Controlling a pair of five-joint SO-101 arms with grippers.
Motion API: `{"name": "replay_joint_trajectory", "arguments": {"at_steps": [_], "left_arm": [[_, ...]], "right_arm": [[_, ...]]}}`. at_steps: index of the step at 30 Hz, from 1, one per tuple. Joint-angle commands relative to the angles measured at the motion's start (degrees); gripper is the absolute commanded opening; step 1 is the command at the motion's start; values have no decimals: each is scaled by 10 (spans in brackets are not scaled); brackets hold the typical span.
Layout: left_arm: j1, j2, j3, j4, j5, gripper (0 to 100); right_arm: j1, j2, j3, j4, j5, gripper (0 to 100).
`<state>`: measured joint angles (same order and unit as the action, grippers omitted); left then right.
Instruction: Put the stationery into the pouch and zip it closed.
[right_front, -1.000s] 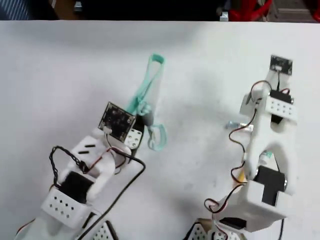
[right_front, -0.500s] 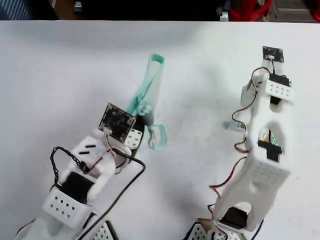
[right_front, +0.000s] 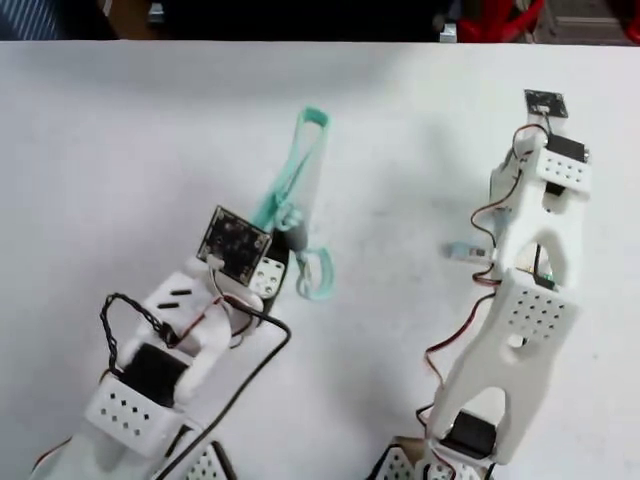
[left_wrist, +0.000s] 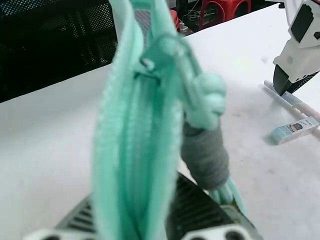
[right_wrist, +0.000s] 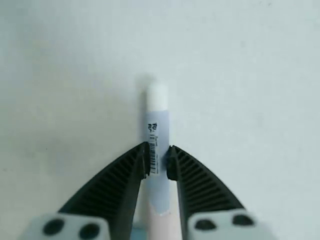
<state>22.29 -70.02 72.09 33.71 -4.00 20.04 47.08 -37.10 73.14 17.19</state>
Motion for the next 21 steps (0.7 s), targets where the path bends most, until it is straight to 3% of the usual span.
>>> {"name": "replay_joint_trajectory", "arguments": {"at_steps": [1, 5, 15, 21], "left_arm": [[-9, 10, 2, -9, 1, 24], [-9, 10, 2, -9, 1, 24], [-9, 10, 2, -9, 1, 24], [-9, 10, 2, -7, 1, 24]], "right_arm": [[7, -7, -28, 4, 6, 16], [14, -18, -45, 39, 7, 17], [5, -163, -230, 243, 7, 17], [-5, -298, -238, 254, 7, 17]]}}
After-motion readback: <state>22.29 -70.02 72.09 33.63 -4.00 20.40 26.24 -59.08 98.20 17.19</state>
